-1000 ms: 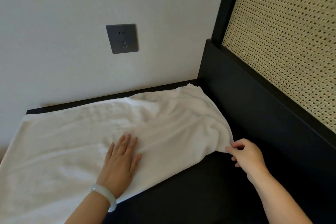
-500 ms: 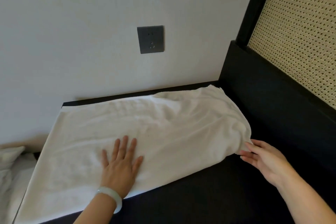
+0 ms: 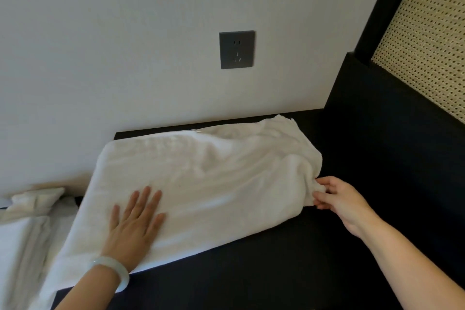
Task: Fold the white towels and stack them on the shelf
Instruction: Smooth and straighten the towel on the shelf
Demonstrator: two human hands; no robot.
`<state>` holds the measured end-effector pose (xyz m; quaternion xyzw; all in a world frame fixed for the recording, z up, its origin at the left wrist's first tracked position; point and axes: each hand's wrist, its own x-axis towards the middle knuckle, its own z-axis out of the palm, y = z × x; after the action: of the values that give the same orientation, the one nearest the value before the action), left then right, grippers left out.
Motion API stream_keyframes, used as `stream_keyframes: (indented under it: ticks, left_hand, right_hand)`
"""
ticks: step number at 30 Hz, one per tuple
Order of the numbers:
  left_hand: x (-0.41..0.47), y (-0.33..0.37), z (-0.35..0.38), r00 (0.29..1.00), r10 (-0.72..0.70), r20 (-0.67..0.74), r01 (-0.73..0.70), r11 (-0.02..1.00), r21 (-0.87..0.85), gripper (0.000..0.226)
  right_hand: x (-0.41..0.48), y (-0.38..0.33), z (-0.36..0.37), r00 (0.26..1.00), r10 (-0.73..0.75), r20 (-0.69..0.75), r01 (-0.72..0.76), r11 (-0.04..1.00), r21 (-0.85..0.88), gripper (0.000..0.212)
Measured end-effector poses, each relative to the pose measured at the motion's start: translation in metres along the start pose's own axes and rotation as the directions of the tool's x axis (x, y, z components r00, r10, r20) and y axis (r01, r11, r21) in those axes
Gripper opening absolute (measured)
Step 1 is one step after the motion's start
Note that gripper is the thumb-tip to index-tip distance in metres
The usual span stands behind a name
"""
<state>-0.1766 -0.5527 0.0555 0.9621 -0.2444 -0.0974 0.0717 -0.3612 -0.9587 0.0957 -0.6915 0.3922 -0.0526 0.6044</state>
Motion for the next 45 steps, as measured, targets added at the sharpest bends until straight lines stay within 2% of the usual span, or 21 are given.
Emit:
stream_keyframes:
  ticks: [5,6,8,10,12,14,19,23,28,31,33,34,35,36,37,38,40,41,43,44,45]
  left_hand:
    - [0.005,0.001,-0.009,0.996,0.011,0.087,-0.004,0.996,-0.086,0.061]
    - [0.006,0.002,-0.010,0.995,0.020,0.101,-0.011,0.996,-0.087,0.062]
    - [0.007,0.005,-0.011,0.991,0.055,0.118,-0.048,0.997,-0.066,0.065]
    - [0.006,0.008,-0.008,0.985,0.092,0.149,-0.094,0.996,0.006,0.080]
    - [0.003,0.014,-0.008,0.978,0.111,0.174,-0.124,0.990,0.065,0.093]
    - [0.001,0.026,-0.008,0.971,0.175,0.163,-0.187,0.981,0.058,0.094]
    - [0.008,0.090,0.002,0.888,0.431,0.158,-0.445,0.893,0.065,0.071]
    - [0.022,0.127,0.013,0.868,0.468,0.167,-0.487,0.868,0.100,0.070]
    - [0.022,0.128,0.021,0.881,0.461,0.106,-0.472,0.870,0.144,0.068]
    - [0.022,0.129,0.022,0.884,0.459,0.088,-0.467,0.873,0.143,0.067]
    - [0.019,0.130,0.022,0.886,0.456,0.081,-0.463,0.873,0.152,0.066]
    - [0.017,0.131,0.021,0.888,0.455,0.067,-0.459,0.872,0.169,0.067]
    - [0.014,0.133,0.018,0.888,0.455,0.066,-0.459,0.866,0.199,0.066]
    - [0.011,0.135,0.015,0.887,0.456,0.068,-0.460,0.862,0.214,0.065]
    - [0.010,0.137,0.013,0.883,0.465,0.065,-0.467,0.855,0.225,0.064]
    - [0.011,0.140,0.012,0.878,0.476,0.048,-0.472,0.847,0.243,0.064]
    - [0.019,0.146,0.008,0.877,0.481,0.022,-0.471,0.847,0.246,0.062]
    - [0.025,0.149,0.005,0.884,0.468,0.011,-0.457,0.858,0.235,0.061]
    - [0.036,0.155,0.000,0.905,0.425,0.012,-0.418,0.886,0.201,0.060]
    - [0.042,0.157,-0.002,0.914,0.405,0.016,-0.400,0.897,0.188,0.061]
    - [0.047,0.159,-0.004,0.922,0.386,0.024,-0.384,0.906,0.178,0.064]
  right_hand:
    - [-0.003,-0.026,-0.096,0.983,-0.168,0.079,0.136,0.940,0.314,0.020]
    - [-0.007,-0.027,-0.116,0.982,-0.159,0.102,0.133,0.965,0.227,0.018]
    - [-0.016,-0.017,-0.134,0.991,-0.031,0.133,0.048,0.991,-0.129,0.022]
    - [-0.017,0.004,-0.130,0.980,0.122,0.155,-0.055,0.924,-0.379,0.023]
    - [-0.016,0.018,-0.120,0.963,0.218,0.155,-0.149,0.919,-0.365,0.029]
    - [-0.013,0.022,-0.111,0.970,0.215,0.111,-0.180,0.947,-0.265,0.030]
    - [-0.012,0.020,-0.097,0.984,0.177,0.032,-0.160,0.943,-0.291,0.015]
    - [-0.011,0.020,-0.098,0.979,0.199,0.050,-0.177,0.941,-0.288,0.011]
    - [-0.013,0.024,-0.109,0.982,0.178,0.063,-0.148,0.931,-0.333,0.015]
    - [-0.013,0.018,-0.102,0.975,0.220,-0.023,-0.205,0.860,-0.468,0.011]
    - [-0.013,0.004,-0.088,0.965,0.231,-0.124,-0.253,0.695,-0.672,0.012]
    - [-0.012,-0.003,-0.078,0.970,0.152,-0.189,-0.242,0.561,-0.792,0.021]
    - [-0.010,-0.009,-0.066,0.974,-0.021,-0.225,-0.193,0.442,-0.876,0.031]
    - [-0.008,-0.013,-0.051,0.961,-0.210,-0.181,-0.082,0.408,-0.909,0.041]
    - [-0.005,-0.017,-0.034,0.934,-0.347,-0.085,0.079,0.433,-0.898,0.050]
    - [-0.003,-0.019,-0.018,0.908,-0.417,0.049,0.255,0.454,-0.854,0.057]
    - [0.004,-0.015,0.010,0.858,-0.385,0.342,0.484,0.379,-0.788,0.063]
    - [0.011,-0.007,0.016,0.854,-0.303,0.422,0.511,0.342,-0.789,0.062]
    - [0.026,0.001,0.013,0.872,-0.194,0.450,0.490,0.353,-0.797,0.060]
    - [0.035,-0.003,0.008,0.878,-0.216,0.427,0.478,0.405,-0.779,0.053]
    - [0.043,-0.012,0.004,0.892,-0.264,0.367,0.453,0.521,-0.724,0.042]
